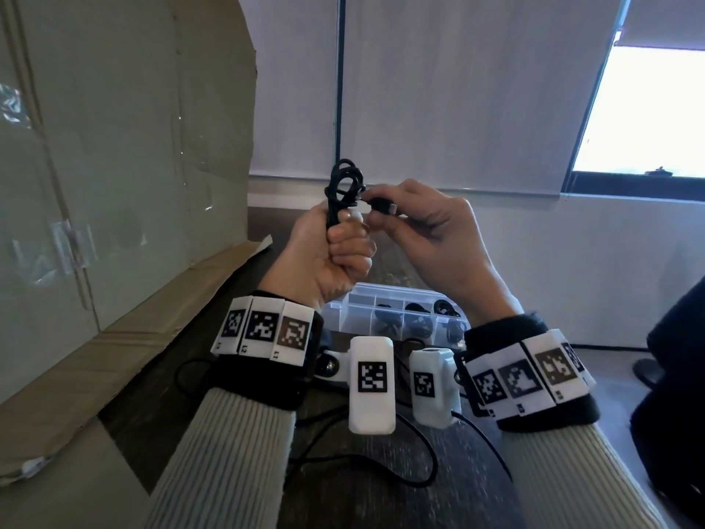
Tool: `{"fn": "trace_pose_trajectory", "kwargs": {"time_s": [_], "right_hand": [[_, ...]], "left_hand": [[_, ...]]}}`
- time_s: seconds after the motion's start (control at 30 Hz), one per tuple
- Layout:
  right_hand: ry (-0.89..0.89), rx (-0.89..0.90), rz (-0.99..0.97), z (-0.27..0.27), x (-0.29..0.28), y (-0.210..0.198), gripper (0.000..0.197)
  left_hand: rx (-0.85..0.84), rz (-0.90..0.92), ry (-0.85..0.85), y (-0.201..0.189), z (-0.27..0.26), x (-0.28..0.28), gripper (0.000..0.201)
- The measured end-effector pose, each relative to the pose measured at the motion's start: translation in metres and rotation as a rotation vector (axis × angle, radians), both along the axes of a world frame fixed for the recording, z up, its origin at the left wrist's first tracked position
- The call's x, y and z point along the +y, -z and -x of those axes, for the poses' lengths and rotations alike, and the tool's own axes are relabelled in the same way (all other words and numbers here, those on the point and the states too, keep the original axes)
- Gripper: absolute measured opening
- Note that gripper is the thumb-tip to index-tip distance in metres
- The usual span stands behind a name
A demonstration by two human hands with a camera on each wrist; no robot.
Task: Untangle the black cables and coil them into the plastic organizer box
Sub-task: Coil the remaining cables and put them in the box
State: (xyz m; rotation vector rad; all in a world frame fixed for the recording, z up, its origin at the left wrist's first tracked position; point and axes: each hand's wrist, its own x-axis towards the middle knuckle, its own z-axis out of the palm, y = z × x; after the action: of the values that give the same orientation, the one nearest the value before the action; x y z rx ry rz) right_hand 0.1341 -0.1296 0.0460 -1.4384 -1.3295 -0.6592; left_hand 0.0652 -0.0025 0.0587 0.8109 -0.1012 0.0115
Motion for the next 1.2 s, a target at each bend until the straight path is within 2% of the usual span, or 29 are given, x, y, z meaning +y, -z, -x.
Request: {"fn": "trace_pose_trajectory", "kwargs": {"time_s": [0.23, 0.33, 0.4, 0.47, 0.53, 0.67, 0.8, 0.93, 1.03, 1.13, 1.2], "right_hand": [[-0.015, 0.041, 0.154, 0.009, -0.002, -0.001, 0.017], [0.021, 0.016, 0.116, 0.013, -0.003, -0.004, 0.016], [0.028, -0.012, 0.071, 0.014, -0.005, -0.007, 0.013], [0.034, -0.028, 0.043, 0.013, -0.008, -0.009, 0.007], [0.021, -0.039, 0.038, 0.008, -0.012, -0.010, 0.010], [0.005, 0.031, 0.062, -0.004, -0.022, -0.014, 0.017], [-0.034, 0.053, 0.141, -0.007, -0.021, -0.010, 0.011], [0.030, 0.095, 0.192, -0.012, -0.016, -0.003, 0.012], [0.033, 0.120, 0.288, -0.014, -0.012, 0.004, 0.015], [0.016, 0.079, 0.356, -0.011, -0.008, 0.006, 0.019], [0.015, 0.100, 0.326, -0.008, -0.007, 0.005, 0.022]], "left_hand": [[-0.004, 0.032, -0.108, 0.001, -0.001, 0.004, 0.062], [-0.053, 0.082, -0.096, 0.000, 0.000, 0.002, 0.047], [-0.066, 0.071, -0.039, 0.001, -0.001, 0.003, 0.045], [-0.067, -0.023, 0.053, 0.000, 0.001, 0.004, 0.050], [-0.061, -0.136, 0.086, -0.006, 0.007, 0.003, 0.045], [-0.044, -0.484, -0.128, -0.013, 0.013, -0.009, 0.040], [-0.056, -0.693, -0.329, -0.011, 0.010, -0.013, 0.043], [-0.076, -0.881, -0.539, -0.001, 0.003, -0.012, 0.041], [-0.077, -0.961, -0.604, 0.005, -0.001, -0.004, 0.032], [-0.095, -0.955, -0.599, 0.006, 0.000, 0.008, 0.035], [-0.116, -0.924, -0.579, 0.006, 0.001, 0.010, 0.037]]}}
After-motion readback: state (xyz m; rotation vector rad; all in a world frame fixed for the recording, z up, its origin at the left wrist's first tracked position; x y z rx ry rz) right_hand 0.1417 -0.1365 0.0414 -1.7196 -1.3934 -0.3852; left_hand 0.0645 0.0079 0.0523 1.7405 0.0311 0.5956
